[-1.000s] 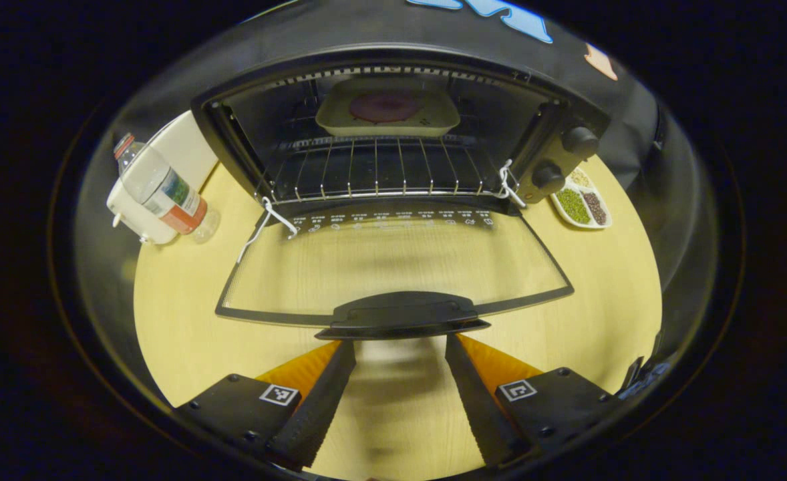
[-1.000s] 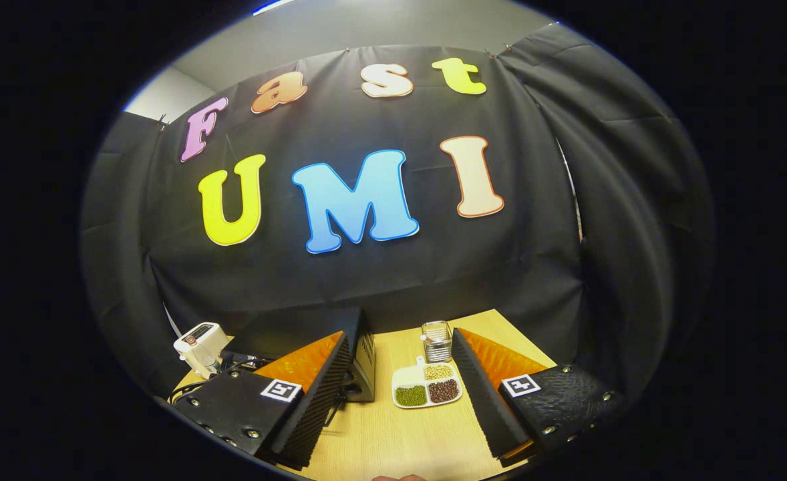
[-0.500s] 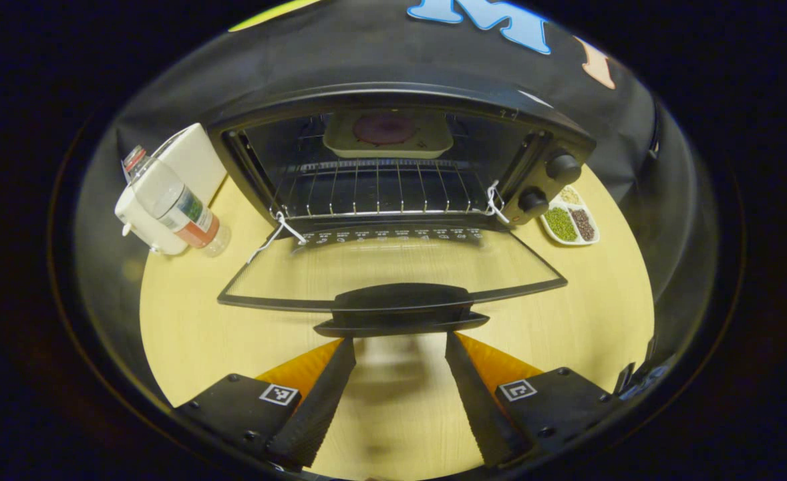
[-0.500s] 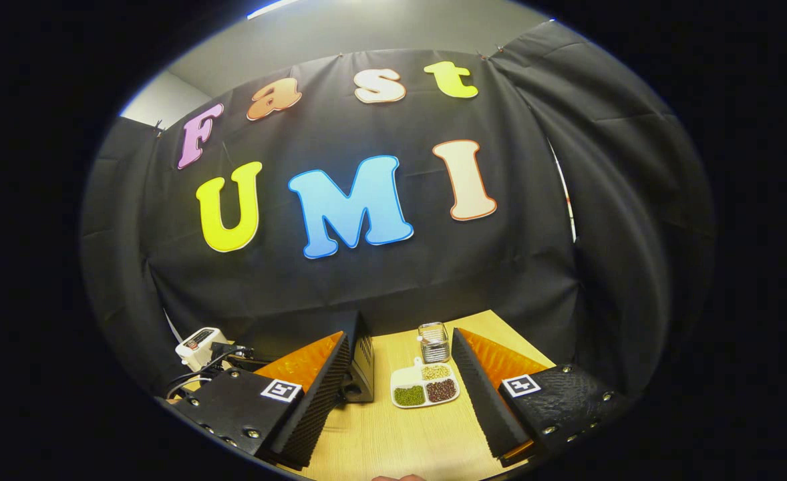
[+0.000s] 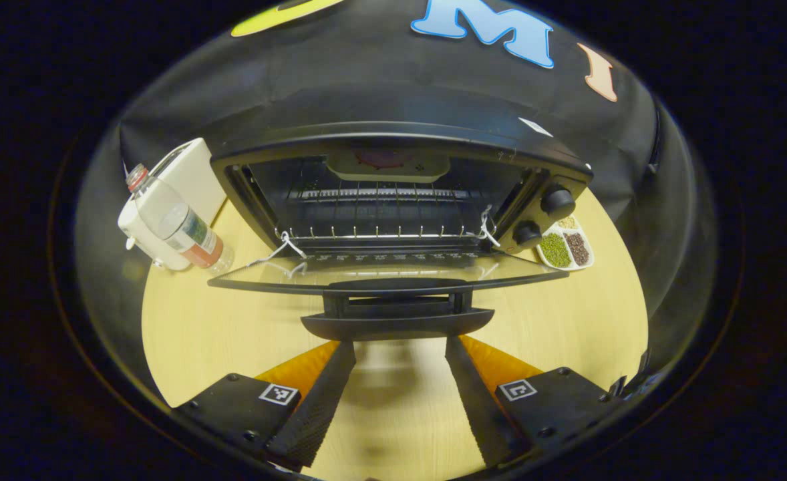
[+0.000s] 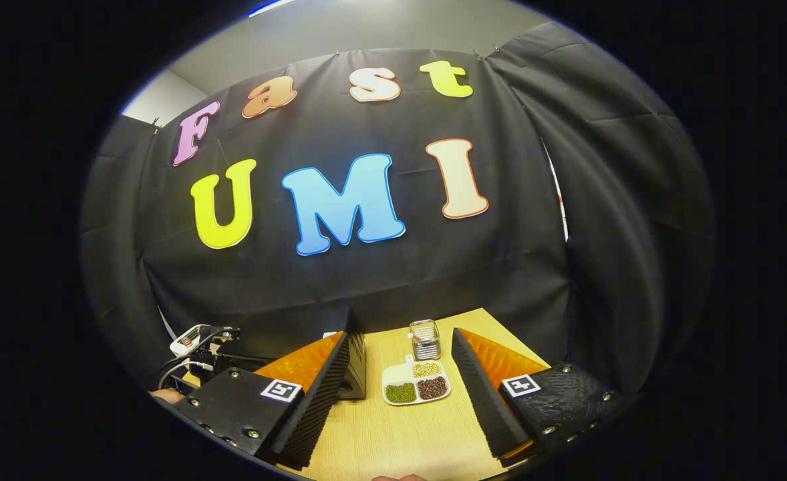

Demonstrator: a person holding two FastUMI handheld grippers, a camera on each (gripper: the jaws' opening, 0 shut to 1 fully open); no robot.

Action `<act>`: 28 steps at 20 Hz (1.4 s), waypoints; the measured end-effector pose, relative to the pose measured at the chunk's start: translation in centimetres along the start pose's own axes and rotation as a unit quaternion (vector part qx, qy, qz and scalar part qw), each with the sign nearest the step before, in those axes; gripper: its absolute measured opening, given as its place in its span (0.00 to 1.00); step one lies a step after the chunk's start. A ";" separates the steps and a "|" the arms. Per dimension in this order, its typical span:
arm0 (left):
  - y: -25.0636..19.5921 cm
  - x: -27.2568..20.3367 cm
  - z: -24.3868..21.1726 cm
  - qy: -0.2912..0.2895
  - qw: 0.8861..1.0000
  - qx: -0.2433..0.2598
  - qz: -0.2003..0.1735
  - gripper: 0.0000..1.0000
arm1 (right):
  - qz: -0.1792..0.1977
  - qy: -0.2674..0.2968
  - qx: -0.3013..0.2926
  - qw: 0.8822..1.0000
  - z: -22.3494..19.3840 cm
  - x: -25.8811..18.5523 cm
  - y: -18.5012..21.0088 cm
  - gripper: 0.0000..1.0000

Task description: Open the electric oven with the left hand, put the food in, and close the electric oven.

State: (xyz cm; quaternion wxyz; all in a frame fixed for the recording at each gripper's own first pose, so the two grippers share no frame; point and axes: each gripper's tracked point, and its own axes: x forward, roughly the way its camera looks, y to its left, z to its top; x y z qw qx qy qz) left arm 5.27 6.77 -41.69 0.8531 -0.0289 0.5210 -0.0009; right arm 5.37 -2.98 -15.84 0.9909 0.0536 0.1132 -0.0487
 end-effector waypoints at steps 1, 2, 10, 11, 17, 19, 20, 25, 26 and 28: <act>0.0 -0.2 0.4 -0.006 1.000 0.001 0.002 0.93 | 0.001 0.001 0.001 1.000 0.0 0.0 0.1 0.93; 0.0 -0.3 0.8 -0.013 1.000 0.003 0.004 0.93 | 0.002 0.002 0.001 1.000 -0.1 -0.1 0.0 0.93; 0.2 -5.3 4.6 -0.101 0.995 0.010 0.022 0.93 | 0.021 0.006 -0.007 1.000 -0.3 -0.2 0.7 0.93; -0.2 -6.6 5.2 -0.118 0.993 0.007 0.022 0.98 | 0.026 0.006 -0.012 1.000 -0.3 -0.2 1.0 0.93; -2.2 -19.1 10.7 -0.311 0.950 -0.005 0.007 0.88 | 0.053 -0.034 -0.041 0.997 3.3 -0.7 3.4 0.94; -2.7 -25.9 13.1 -0.407 0.913 0.000 0.015 0.98 | 0.061 -0.054 -0.048 0.996 5.3 -1.1 4.5 0.97; -2.9 -29.1 13.7 -0.446 0.895 0.004 0.020 0.98 | 0.062 -0.064 -0.048 0.995 6.4 -1.3 5.0 0.97; -4.6 -37.3 15.0 -0.510 0.860 0.023 0.023 0.98 | 0.077 -0.091 -0.039 0.992 10.1 -2.7 7.6 0.97; -4.7 -38.5 15.1 -0.515 0.857 0.023 0.022 0.94 | 0.079 -0.093 -0.038 0.992 10.7 -3.0 7.9 0.97; -4.3 -40.3 15.6 -0.525 0.850 0.018 0.017 0.95 | 0.081 -0.099 -0.038 0.991 11.6 -3.4 8.5 0.97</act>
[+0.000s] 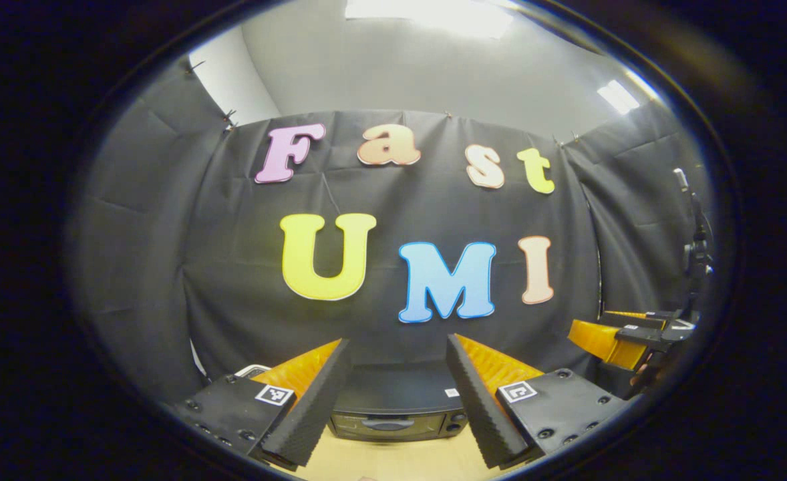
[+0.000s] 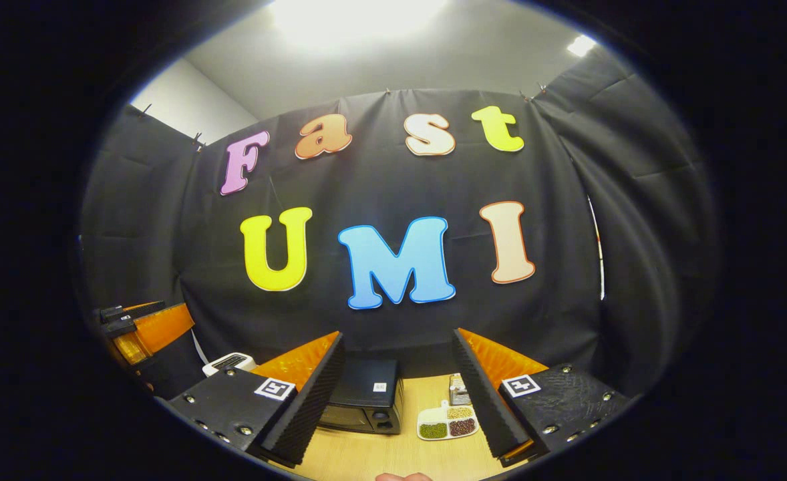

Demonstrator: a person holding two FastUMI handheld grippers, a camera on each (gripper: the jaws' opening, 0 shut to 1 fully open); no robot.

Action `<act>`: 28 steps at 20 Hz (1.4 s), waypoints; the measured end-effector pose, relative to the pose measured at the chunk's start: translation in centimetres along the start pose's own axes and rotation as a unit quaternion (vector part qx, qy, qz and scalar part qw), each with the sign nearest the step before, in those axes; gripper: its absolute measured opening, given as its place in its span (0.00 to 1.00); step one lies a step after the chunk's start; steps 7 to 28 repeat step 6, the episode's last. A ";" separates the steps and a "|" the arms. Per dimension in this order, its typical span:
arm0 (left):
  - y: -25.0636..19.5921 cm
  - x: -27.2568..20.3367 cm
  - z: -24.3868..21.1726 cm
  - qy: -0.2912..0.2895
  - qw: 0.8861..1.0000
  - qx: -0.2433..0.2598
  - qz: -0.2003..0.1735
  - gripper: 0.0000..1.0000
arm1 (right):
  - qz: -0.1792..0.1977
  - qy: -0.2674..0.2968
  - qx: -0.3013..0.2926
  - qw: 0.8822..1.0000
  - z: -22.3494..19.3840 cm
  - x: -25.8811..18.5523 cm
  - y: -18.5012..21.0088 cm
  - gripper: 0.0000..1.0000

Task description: Open the electric oven with the left hand, put the food in, and close the electric oven.

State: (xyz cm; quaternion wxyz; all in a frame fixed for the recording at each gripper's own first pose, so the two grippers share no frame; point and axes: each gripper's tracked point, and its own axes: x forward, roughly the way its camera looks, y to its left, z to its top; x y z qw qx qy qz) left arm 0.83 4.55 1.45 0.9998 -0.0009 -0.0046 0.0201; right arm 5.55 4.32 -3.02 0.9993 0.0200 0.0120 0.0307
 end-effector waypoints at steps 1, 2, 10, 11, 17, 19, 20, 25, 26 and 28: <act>0.3 0.0 0.2 -0.002 1.000 -0.005 0.001 0.96 | -0.001 -0.004 -0.001 1.000 0.4 -0.1 0.2 0.97; 0.6 0.1 -0.1 -0.001 1.000 -0.008 0.001 0.97 | -0.002 -0.005 -0.004 1.000 0.6 -0.2 0.2 0.97; 1.4 0.7 -1.6 0.014 1.000 -0.022 0.000 0.98 | -0.006 -0.002 -0.009 1.000 0.4 -0.5 0.6 0.97; 1.4 0.7 -1.6 0.014 1.000 -0.022 0.000 0.98 | -0.006 -0.002 -0.009 1.000 0.4 -0.5 0.6 0.97; 1.4 0.7 -1.6 0.014 1.000 -0.022 0.000 0.98 | -0.006 -0.002 -0.009 1.000 0.4 -0.5 0.6 0.97; 1.4 0.7 -1.6 0.014 1.000 -0.022 0.000 0.98 | -0.006 -0.002 -0.009 1.000 0.4 -0.5 0.6 0.97; 1.4 0.7 -1.6 0.014 1.000 -0.022 0.000 0.98 | -0.006 -0.002 -0.009 1.000 0.4 -0.5 0.6 0.97; 1.4 0.7 -1.6 0.014 1.000 -0.022 0.000 0.98 | -0.006 -0.002 -0.009 1.000 0.4 -0.5 0.6 0.97; 1.4 0.7 -1.6 0.014 1.000 -0.022 0.000 0.98 | -0.006 -0.002 -0.009 1.000 0.4 -0.5 0.6 0.97; 1.4 0.7 -1.6 0.014 1.000 -0.022 0.000 0.98 | -0.006 -0.002 -0.009 1.000 0.4 -0.5 0.6 0.97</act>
